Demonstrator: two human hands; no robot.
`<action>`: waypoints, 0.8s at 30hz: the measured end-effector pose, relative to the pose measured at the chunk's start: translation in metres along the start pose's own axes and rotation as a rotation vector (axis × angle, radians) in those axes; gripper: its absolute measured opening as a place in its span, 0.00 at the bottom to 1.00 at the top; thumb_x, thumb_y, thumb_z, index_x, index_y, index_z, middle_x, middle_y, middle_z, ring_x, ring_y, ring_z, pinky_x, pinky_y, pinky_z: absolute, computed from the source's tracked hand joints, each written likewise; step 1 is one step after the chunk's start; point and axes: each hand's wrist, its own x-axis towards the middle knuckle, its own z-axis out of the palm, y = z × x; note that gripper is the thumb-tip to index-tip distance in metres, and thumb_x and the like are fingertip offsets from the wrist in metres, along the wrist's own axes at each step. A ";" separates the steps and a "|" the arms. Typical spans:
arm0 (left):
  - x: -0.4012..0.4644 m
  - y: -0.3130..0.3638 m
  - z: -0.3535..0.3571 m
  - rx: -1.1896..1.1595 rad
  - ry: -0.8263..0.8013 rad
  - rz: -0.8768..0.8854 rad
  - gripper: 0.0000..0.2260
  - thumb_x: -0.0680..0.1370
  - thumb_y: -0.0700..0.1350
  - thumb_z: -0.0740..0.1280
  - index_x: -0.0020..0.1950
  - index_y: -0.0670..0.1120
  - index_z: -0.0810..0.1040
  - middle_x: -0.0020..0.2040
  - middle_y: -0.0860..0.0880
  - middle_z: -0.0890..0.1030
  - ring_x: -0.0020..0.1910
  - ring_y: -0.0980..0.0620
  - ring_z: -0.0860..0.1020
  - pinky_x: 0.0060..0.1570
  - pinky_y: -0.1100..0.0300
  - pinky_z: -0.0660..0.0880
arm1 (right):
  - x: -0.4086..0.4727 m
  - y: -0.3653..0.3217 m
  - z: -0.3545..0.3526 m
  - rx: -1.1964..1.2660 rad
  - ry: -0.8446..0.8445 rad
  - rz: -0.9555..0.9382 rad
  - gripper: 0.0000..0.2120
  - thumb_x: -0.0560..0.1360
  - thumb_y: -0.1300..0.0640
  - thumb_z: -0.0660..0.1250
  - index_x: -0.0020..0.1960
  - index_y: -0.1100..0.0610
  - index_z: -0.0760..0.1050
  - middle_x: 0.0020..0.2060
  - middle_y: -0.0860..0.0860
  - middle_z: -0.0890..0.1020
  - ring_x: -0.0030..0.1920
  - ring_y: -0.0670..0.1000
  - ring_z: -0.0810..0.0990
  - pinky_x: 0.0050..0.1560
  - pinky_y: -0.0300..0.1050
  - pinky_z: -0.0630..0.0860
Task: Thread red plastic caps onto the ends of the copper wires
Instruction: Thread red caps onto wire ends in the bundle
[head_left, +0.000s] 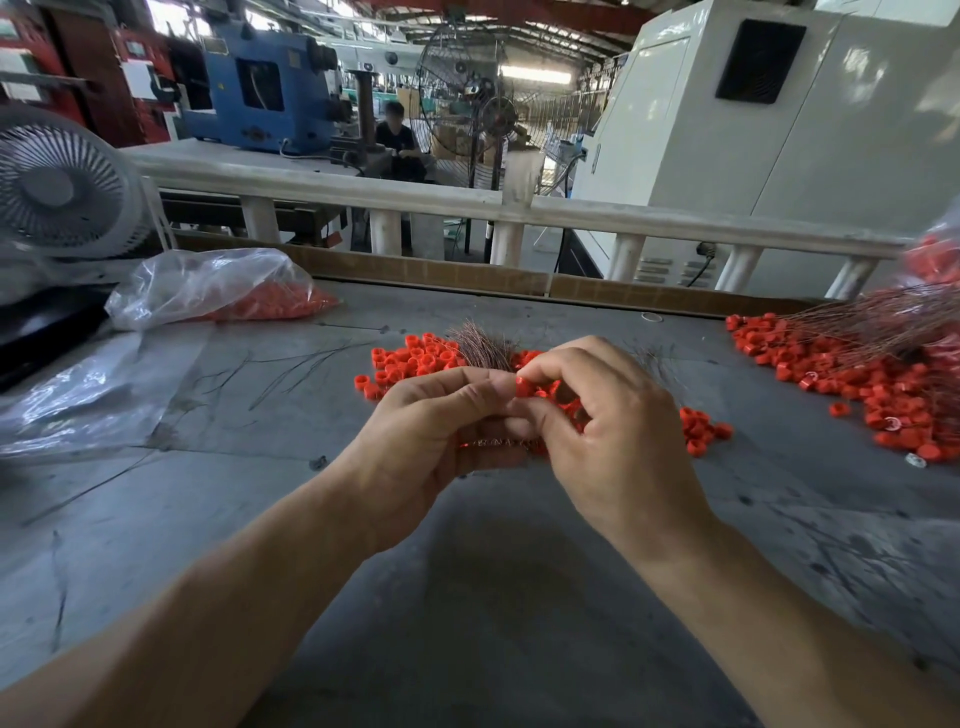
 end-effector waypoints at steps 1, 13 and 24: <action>0.000 0.000 0.000 -0.006 0.000 -0.004 0.11 0.76 0.44 0.71 0.53 0.38 0.82 0.49 0.35 0.82 0.47 0.44 0.83 0.47 0.53 0.82 | 0.000 0.000 0.000 -0.007 0.004 -0.007 0.05 0.73 0.59 0.76 0.48 0.55 0.82 0.45 0.46 0.80 0.47 0.48 0.79 0.47 0.48 0.78; -0.001 0.000 0.000 0.084 -0.025 0.000 0.12 0.75 0.46 0.70 0.53 0.38 0.82 0.48 0.38 0.83 0.45 0.47 0.83 0.42 0.57 0.81 | 0.003 0.001 -0.003 -0.054 0.001 -0.096 0.03 0.75 0.60 0.75 0.44 0.57 0.82 0.42 0.47 0.80 0.47 0.51 0.76 0.47 0.45 0.73; 0.002 -0.002 -0.002 0.156 0.048 0.127 0.13 0.70 0.45 0.74 0.51 0.39 0.83 0.43 0.38 0.81 0.43 0.46 0.81 0.42 0.56 0.81 | 0.001 0.003 -0.003 -0.045 -0.088 -0.088 0.08 0.77 0.55 0.74 0.55 0.53 0.81 0.45 0.46 0.80 0.46 0.47 0.79 0.45 0.45 0.78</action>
